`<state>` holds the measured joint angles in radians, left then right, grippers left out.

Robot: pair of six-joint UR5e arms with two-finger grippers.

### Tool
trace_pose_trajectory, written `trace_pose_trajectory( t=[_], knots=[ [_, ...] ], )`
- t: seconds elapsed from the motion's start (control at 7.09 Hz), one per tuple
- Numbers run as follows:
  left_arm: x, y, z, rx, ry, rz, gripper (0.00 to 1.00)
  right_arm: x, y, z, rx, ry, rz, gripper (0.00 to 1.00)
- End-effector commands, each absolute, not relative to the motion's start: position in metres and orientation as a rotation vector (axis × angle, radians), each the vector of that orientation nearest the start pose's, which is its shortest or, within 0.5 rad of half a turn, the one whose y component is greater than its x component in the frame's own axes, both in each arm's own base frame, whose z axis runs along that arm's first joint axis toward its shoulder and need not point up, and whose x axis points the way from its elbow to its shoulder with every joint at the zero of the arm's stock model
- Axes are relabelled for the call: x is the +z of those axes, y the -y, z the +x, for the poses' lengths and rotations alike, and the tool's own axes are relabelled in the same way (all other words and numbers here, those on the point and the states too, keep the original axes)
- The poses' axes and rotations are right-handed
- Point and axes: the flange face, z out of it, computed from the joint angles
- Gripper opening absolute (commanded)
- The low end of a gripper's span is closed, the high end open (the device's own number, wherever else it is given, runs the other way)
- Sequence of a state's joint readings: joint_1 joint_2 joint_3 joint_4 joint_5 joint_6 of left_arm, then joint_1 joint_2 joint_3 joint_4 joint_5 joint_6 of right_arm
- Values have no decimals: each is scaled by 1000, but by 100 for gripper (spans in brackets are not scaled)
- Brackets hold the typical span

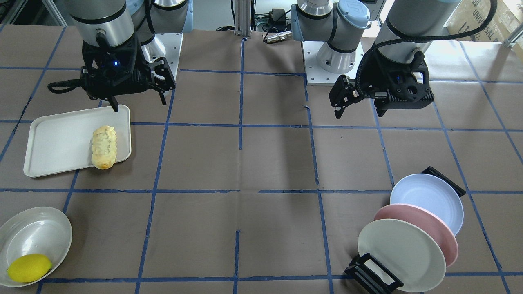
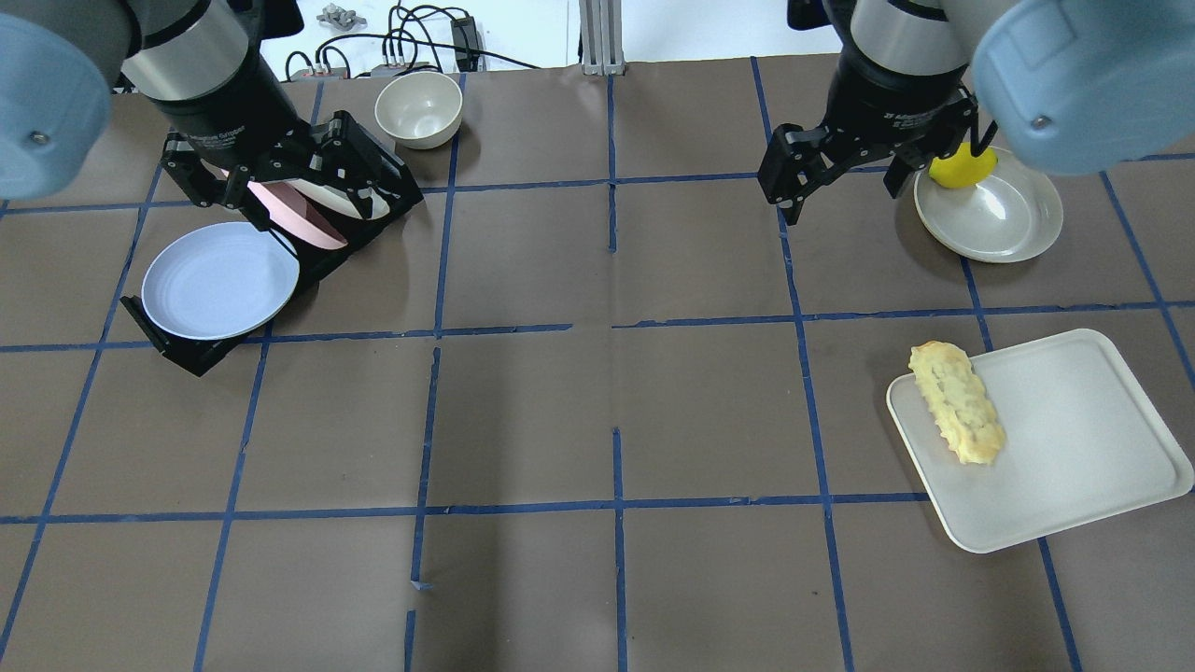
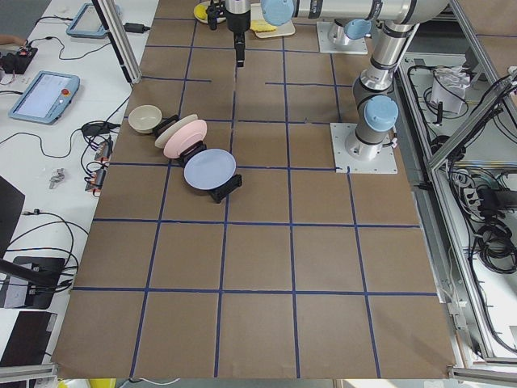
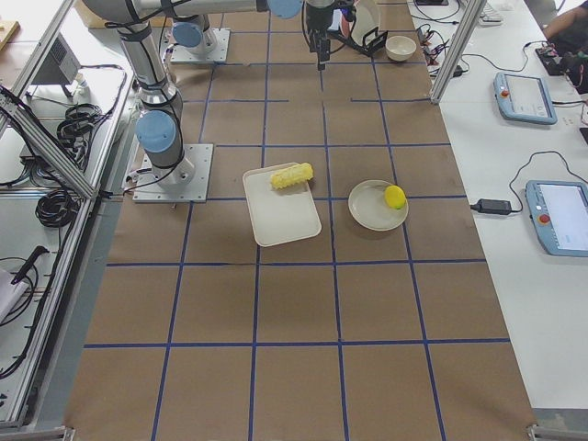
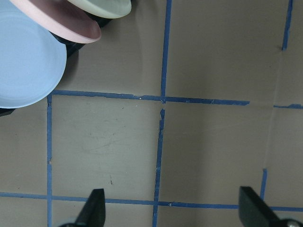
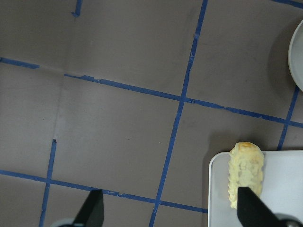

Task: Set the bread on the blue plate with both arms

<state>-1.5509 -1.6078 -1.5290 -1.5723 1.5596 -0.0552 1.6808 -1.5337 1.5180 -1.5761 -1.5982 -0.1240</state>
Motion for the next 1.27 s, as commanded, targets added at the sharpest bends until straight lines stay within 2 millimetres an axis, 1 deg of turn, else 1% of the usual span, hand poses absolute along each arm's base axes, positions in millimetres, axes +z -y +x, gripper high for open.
trace_pose_trajectory(
  t=[0.0,0.14,0.28,0.42,0.56,0.71,0.85,0.99,1.13],
  knots=[
    [495,511,-123,-21,-3153,-121,100,496,488,194,-34,-3141,-360,100],
    [490,511,-123,-5,-3150,-121,100,493,488,194,-22,-3141,-360,100],
    [485,510,-118,12,-3149,-116,100,492,488,194,-20,-3141,-360,100],
    [485,518,-104,9,-3152,-63,100,491,488,194,-15,-3142,-363,100],
    [482,527,-63,16,-3158,-51,100,483,491,194,9,-3136,-379,100],
    [475,539,-16,32,-3162,-10,100,467,497,179,45,-3143,-408,100],
    [462,553,30,66,-3170,38,100,443,502,144,85,-3169,-509,100],
    [446,572,82,86,-3199,37,100,421,508,98,84,-3192,-629,100],
    [424,595,125,91,-3267,17,100,386,504,52,160,-3169,-647,100]
  ],
)
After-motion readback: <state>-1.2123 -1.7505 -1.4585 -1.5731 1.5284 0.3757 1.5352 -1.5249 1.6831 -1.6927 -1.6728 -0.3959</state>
